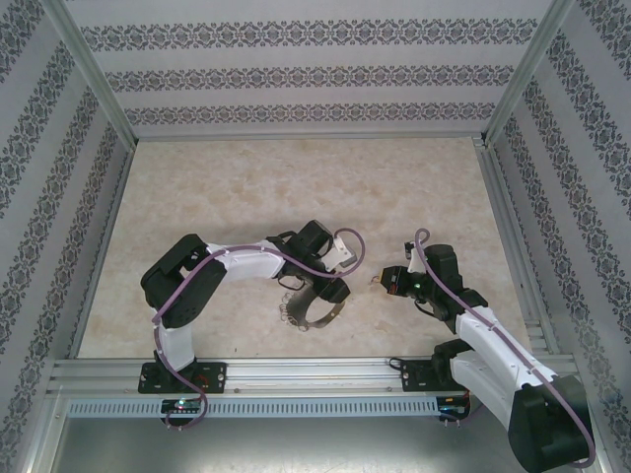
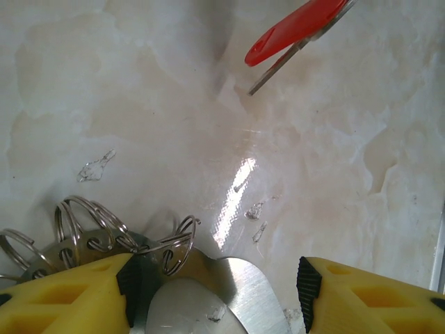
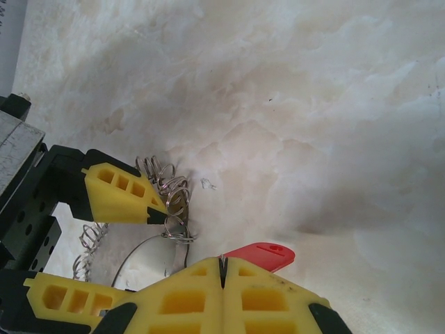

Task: Put the keys on the keyring

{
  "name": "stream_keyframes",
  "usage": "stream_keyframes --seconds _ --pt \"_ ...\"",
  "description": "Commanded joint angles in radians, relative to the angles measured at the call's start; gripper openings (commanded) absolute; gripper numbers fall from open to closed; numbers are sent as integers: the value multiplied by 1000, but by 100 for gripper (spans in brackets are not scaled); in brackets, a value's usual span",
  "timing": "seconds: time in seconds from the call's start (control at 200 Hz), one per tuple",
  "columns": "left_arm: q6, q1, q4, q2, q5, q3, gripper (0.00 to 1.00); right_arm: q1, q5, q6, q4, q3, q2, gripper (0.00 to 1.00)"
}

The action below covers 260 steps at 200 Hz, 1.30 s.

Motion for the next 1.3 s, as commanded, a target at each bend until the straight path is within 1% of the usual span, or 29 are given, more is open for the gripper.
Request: stream_keyframes --seconds 0.0,0.17,0.405,0.545,0.684,0.984,1.294 --pt "-7 -8 19 11 42 46 63 -15 -18 -10 1 -15 -11 0" --pt "-6 -8 9 8 72 57 63 -18 -17 -9 3 -15 -3 0" --pt "-2 -8 8 13 85 47 63 -17 -18 -11 4 -11 9 0" --pt "-25 -8 70 -45 53 0 62 -19 -18 -11 4 -10 12 0" --pt "-22 -8 51 -83 52 -17 63 -19 -15 -9 3 -12 10 0" --pt "-30 -8 66 -58 53 -40 63 -20 -15 -10 3 -12 10 0" --pt "-24 -8 63 -15 67 -15 62 -19 -13 -9 3 -13 10 0"
